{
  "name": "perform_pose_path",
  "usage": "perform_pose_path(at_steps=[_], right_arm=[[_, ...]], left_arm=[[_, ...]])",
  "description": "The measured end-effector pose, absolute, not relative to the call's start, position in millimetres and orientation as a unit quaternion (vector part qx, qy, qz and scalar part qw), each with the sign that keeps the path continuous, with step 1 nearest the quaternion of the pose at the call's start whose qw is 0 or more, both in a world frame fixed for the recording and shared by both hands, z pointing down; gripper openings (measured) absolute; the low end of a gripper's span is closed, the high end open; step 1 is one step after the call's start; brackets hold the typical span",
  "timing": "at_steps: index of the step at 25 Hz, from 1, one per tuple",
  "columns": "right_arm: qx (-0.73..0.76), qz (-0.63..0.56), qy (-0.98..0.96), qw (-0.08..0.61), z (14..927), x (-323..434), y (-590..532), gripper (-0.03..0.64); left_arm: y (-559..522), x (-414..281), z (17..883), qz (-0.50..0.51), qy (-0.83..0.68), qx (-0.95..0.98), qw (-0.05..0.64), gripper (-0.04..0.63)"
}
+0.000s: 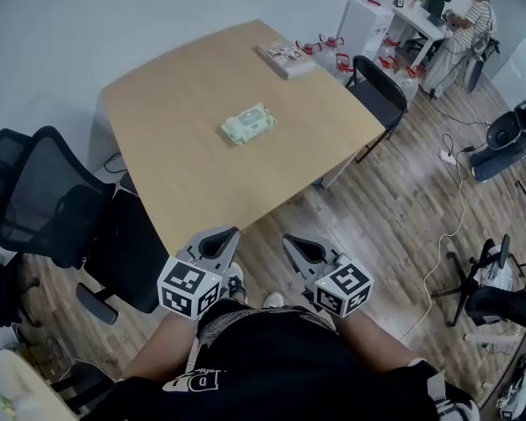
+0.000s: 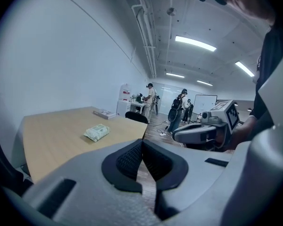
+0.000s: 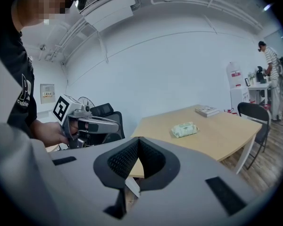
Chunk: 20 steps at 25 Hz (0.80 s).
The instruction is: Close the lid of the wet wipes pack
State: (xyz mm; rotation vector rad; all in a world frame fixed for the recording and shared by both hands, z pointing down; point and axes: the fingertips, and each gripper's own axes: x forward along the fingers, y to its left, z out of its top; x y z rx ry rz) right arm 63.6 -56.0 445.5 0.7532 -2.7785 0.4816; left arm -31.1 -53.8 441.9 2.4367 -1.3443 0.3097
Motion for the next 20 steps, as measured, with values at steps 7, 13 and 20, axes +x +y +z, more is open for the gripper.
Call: perform_pose_path(at_steps=[7, 13, 20], right_arm=[[0.258, 0.160, -0.947, 0.109, 446.4, 63.4, -52.8, 0.005], [0.260, 0.158, -0.946, 0.109, 443.3, 63.4, -54.2, 0.005], [0.258, 0.159, -0.946, 0.113, 444.6, 60.9, -55.8, 0.005]], left_arm=[[-49.6, -30.3, 444.4, 0.114, -0.472, 0.858, 0.165, 0.018], [-52.4, -29.7, 438.3, 0.117, -0.468, 0.861, 0.158, 0.018], [-54.9, -30.4, 438.1, 0.119, -0.466, 0.863, 0.156, 0.018]])
